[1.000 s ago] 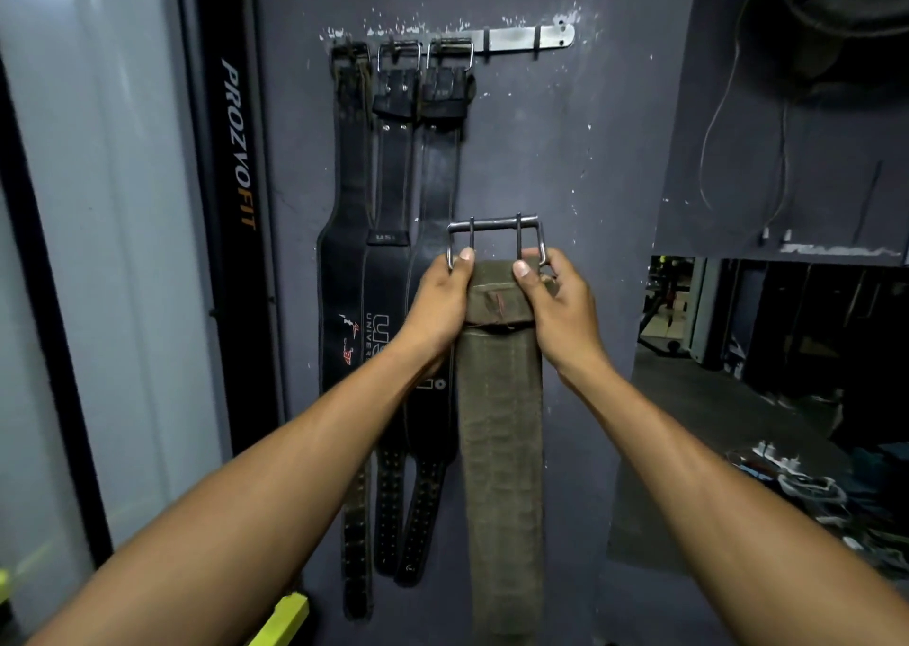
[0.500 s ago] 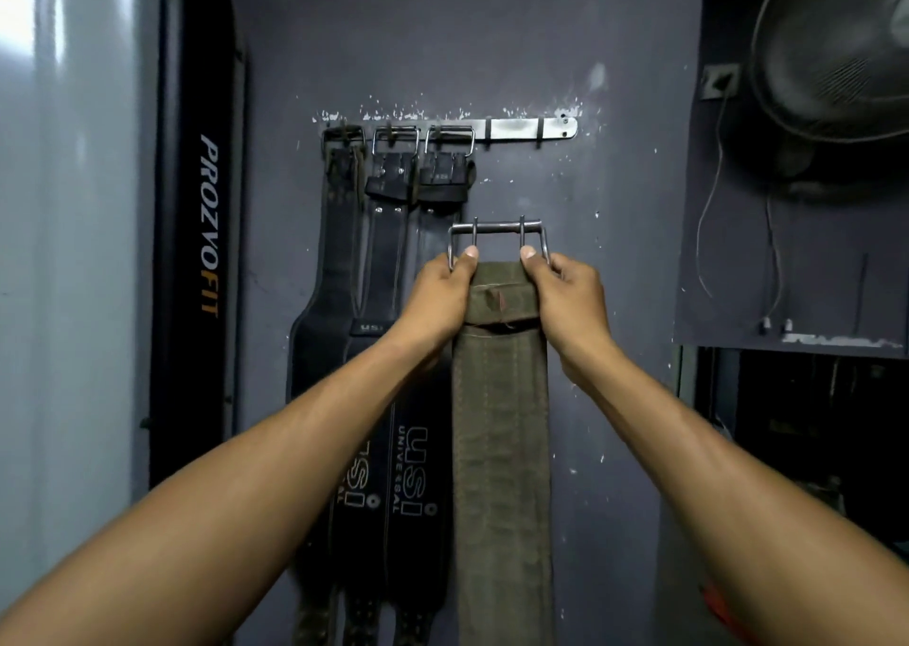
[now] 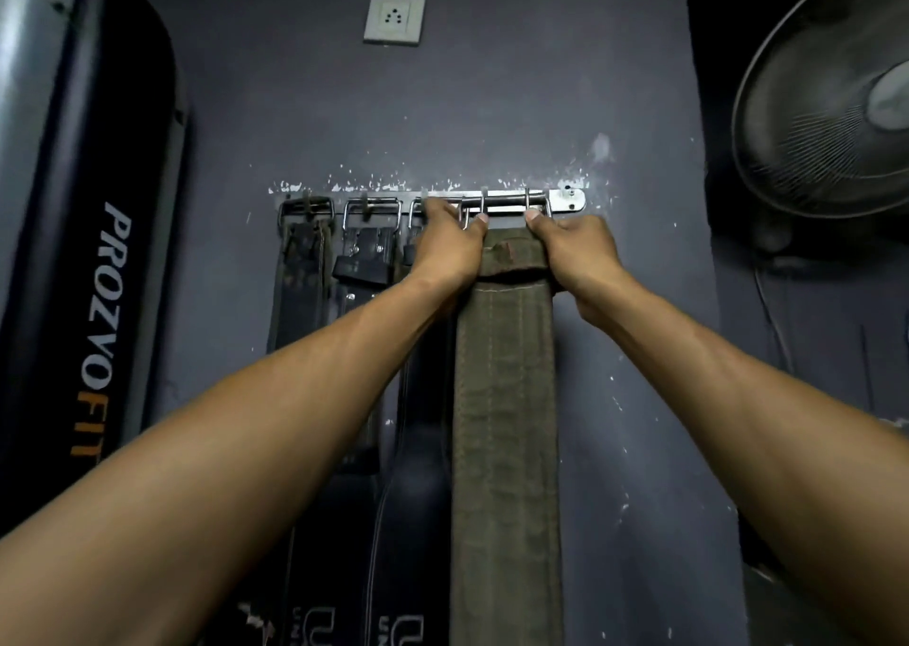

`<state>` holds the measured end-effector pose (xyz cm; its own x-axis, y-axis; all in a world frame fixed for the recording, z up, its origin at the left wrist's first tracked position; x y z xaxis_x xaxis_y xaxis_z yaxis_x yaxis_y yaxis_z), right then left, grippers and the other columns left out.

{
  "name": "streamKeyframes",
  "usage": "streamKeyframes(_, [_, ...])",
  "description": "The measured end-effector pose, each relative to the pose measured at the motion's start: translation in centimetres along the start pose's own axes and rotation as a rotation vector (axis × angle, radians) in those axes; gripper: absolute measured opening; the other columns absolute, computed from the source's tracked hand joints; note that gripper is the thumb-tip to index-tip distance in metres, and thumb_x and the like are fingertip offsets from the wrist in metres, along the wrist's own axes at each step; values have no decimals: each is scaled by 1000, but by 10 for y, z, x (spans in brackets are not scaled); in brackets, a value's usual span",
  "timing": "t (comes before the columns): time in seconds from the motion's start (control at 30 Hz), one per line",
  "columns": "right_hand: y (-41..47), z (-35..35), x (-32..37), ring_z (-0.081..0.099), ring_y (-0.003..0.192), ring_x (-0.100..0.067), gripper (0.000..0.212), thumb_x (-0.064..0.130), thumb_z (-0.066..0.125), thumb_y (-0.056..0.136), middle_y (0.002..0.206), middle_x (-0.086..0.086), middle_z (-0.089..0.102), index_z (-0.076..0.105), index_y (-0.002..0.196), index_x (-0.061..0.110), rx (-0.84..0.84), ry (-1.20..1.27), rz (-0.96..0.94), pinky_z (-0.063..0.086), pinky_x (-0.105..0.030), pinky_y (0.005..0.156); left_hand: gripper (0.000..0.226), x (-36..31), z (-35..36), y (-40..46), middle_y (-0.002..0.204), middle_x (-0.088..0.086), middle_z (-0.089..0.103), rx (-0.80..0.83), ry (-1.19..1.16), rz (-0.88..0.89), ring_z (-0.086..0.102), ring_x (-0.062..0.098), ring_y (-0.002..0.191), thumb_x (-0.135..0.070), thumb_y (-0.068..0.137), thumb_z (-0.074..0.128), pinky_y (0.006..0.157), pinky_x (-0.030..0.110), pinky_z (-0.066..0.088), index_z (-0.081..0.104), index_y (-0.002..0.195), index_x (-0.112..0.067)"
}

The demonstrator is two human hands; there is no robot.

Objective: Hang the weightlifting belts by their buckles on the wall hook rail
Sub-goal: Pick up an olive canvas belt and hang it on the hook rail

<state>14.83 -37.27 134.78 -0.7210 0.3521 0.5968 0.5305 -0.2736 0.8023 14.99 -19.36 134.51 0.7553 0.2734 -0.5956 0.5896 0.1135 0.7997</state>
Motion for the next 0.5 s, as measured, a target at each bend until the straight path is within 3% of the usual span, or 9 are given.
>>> streamKeyframes(0.1, [35,16,1,63,63,-26,66,64,69,74,69,-8,66,68,76,-2,-32,-42,-19,53,-44,57,33,3,0,35,114,9,64,-41,77,94,61,29,103,-35,102,56,89,34,49,46,131,-21])
streamKeyframes(0.2, [62,24,7,59,66,-25,54,56,71,83,70,-6,64,67,74,3,-84,-92,-46,47,-37,63,33,3,-2,66,122,12,66,-59,108,107,63,31,108,-35,102,57,87,31,48,49,132,-25])
streamKeyframes(0.3, [80,24,7,64,77,-28,49,51,71,90,86,-10,69,72,89,2,-135,-156,-44,44,-30,66,33,-1,-1,86,126,13,64,-36,172,121,62,31,107,-34,101,58,81,26,43,51,130,-21])
streamKeyframes(0.4, [91,24,0,71,90,-32,54,54,73,86,102,-15,75,72,99,1,-152,-160,-35,51,-33,71,36,-3,2,96,126,15,63,-3,274,161,59,31,103,-38,99,60,79,26,38,53,127,-15])
streamKeyframes(0.5, [92,20,-3,74,93,-32,58,56,75,77,103,-13,76,72,99,3,-120,-140,0,62,-43,82,41,-5,5,96,123,16,66,-3,402,232,61,37,111,-46,98,58,82,32,44,54,123,-13])
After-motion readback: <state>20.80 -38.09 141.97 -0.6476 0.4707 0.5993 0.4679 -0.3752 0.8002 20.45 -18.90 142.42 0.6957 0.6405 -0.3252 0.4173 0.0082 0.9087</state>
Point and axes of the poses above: each hand's wrist, its own y-axis towards the middle knuckle, its own z-axis out of the palm, x = y × z, the point moved 6 cm from there along y, towards the middle knuckle
